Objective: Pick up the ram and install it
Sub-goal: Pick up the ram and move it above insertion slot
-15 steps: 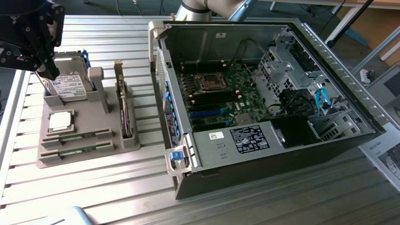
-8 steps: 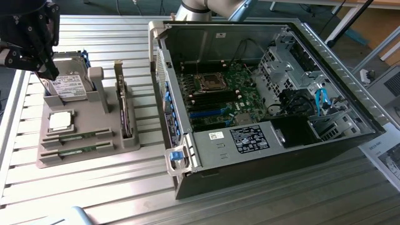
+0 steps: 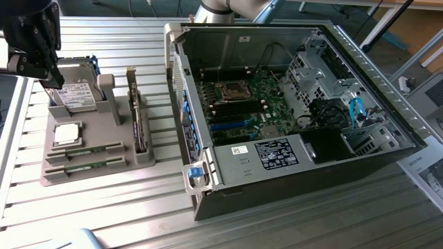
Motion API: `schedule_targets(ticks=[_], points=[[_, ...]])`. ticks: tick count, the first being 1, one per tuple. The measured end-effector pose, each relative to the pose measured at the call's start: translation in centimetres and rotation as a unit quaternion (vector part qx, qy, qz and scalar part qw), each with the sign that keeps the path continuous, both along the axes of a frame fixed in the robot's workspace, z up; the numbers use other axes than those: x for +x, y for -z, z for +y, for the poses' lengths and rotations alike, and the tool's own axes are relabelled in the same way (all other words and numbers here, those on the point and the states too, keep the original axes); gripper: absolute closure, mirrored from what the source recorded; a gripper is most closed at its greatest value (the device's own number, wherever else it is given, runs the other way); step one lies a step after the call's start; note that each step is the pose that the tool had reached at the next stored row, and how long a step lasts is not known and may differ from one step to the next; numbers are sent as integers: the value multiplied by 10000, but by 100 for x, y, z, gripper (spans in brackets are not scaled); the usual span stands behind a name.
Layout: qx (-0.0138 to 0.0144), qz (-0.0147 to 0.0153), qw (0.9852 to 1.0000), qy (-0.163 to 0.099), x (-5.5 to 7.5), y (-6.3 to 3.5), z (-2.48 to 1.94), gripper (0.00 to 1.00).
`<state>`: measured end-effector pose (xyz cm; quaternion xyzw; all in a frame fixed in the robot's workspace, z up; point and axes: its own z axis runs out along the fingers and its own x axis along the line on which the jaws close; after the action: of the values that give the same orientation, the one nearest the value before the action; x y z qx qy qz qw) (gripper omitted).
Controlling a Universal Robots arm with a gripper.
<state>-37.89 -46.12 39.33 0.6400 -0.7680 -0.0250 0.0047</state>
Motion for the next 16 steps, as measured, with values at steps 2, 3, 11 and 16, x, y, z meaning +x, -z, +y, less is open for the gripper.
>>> schedule_targets(ticks=[2,3,11,16], points=[[0,0,9999,-115,0,0,0,89],[0,0,9998,-177,0,0,0,89],[0,0,9980,-630,0,0,0,89],[0,0,9960,-896,0,0,0,89]])
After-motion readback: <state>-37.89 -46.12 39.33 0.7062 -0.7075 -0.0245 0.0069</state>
